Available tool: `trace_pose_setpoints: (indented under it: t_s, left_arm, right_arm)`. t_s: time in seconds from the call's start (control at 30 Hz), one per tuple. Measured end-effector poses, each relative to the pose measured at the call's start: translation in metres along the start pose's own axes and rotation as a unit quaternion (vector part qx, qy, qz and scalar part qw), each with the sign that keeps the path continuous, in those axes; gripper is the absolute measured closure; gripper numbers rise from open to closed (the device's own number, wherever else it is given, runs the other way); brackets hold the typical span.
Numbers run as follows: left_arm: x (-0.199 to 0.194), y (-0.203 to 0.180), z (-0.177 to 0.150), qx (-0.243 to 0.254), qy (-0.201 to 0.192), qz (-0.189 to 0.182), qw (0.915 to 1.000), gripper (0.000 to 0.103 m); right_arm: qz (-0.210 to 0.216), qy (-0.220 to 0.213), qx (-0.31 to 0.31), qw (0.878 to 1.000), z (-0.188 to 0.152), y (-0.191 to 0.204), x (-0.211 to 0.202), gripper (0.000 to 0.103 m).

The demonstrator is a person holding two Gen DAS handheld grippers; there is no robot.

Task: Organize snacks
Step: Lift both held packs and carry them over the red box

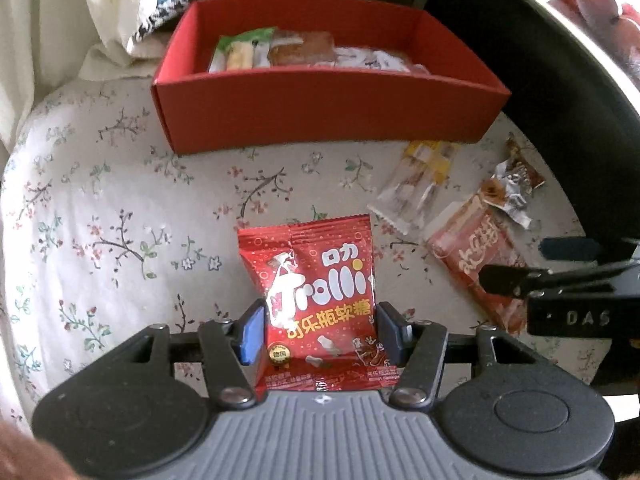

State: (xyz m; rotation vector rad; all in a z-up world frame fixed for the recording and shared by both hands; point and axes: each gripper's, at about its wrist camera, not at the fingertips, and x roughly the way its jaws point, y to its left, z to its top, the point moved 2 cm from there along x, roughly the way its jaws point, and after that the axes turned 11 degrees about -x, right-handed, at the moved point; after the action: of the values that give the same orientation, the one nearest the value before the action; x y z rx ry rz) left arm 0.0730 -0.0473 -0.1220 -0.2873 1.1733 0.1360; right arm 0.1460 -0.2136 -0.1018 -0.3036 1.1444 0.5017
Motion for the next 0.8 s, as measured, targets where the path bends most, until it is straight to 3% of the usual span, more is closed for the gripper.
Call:
trace_pose_setpoints:
  t_s: [0.13, 0.23, 0.43, 0.5, 0.67, 0.8]
  left_arm:
    - [0.002, 0.001, -0.001, 0.001, 0.003, 0.0, 1.0, 0.052]
    - [0.004, 0.003, 0.0, 0.001, 0.009, -0.002, 1.0, 0.052]
    - [0.007, 0.001, -0.001, 0.007, 0.01, 0.003, 0.9999, 0.052]
    - [0.006, -0.001, -0.003, 0.01, 0.01, 0.001, 0.9999, 0.052]
    - [-0.005, -0.004, -0.002, 0.025, -0.015, 0.009, 0.9995, 0.052]
    - [-0.018, -0.006, 0.003, 0.028, -0.038, 0.006, 0.9989, 0.052]
  right_arm:
    - [0.001, 0.026, -0.023, 0.999, 0.008, -0.004, 0.019, 0.015]
    - [0.029, 0.044, -0.034, 0.998, 0.006, 0.001, 0.027, 0.012]
    - [-0.016, 0.029, -0.085, 0.996, 0.005, 0.026, 0.031, 0.016]
    - [-0.004, 0.026, -0.09, 0.996, 0.004, 0.031, 0.026, 0.026]
    - [0.014, 0.01, -0.059, 0.998, 0.003, 0.026, 0.012, 0.028]
    - [0.028, -0.033, -0.034, 0.998, 0.008, 0.02, -0.013, 0.028]
